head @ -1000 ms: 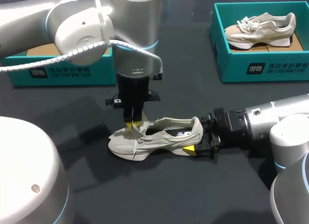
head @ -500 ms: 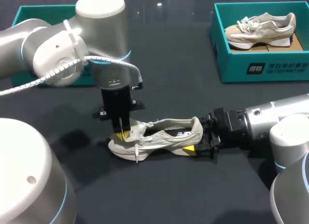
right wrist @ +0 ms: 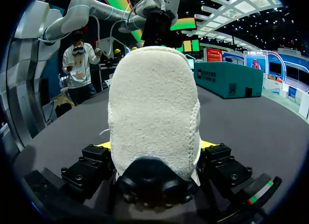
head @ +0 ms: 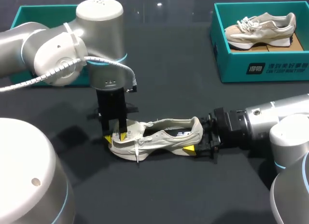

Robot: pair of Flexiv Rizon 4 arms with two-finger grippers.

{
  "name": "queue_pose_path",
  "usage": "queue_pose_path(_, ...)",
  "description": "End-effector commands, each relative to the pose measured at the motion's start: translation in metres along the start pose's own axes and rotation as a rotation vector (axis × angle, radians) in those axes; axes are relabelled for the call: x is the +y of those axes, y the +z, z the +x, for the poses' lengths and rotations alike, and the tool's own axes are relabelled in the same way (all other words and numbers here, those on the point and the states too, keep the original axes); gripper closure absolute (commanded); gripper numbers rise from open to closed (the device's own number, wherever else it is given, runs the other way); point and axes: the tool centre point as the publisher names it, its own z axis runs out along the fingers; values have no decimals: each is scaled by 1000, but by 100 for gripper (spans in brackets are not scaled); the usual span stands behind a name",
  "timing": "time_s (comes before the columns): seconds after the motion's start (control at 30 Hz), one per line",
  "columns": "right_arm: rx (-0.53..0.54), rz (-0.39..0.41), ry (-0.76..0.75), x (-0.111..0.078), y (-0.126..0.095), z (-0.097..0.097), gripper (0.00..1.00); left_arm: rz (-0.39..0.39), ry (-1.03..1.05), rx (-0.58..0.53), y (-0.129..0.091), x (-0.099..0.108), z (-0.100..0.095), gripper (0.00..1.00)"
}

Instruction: Take the shoe out of the shoebox, open the shoe tongue, remove and reinsert the insole, then place the shoe into the shoebox

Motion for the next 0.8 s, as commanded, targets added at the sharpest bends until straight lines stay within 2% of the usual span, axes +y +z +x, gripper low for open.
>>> queue_pose_path(0.03,-1,5,1,-2,6,-2,100,-5,-2,0,-6,-3,-6,62)
queue_pose_path(0.23,-1,5,1,-2,6,-2,100,25,28,29,-27,3,-10,59)
queue_pose_path(0.4,-1,5,1,-2,6,-2,100,74,98,90,-58,13,-2,58)
queue_pose_path(0.43,-1,5,1,-2,6,-2,100,74,98,90,-58,13,-2,58)
queue_pose_path(0.5,-1,5,1,-2,6,-2,100,96,158,126,-77,19,7,58)
queue_pose_path(0.8,-1,5,1,-2,6,-2,100,179,350,186,-124,40,36,57)
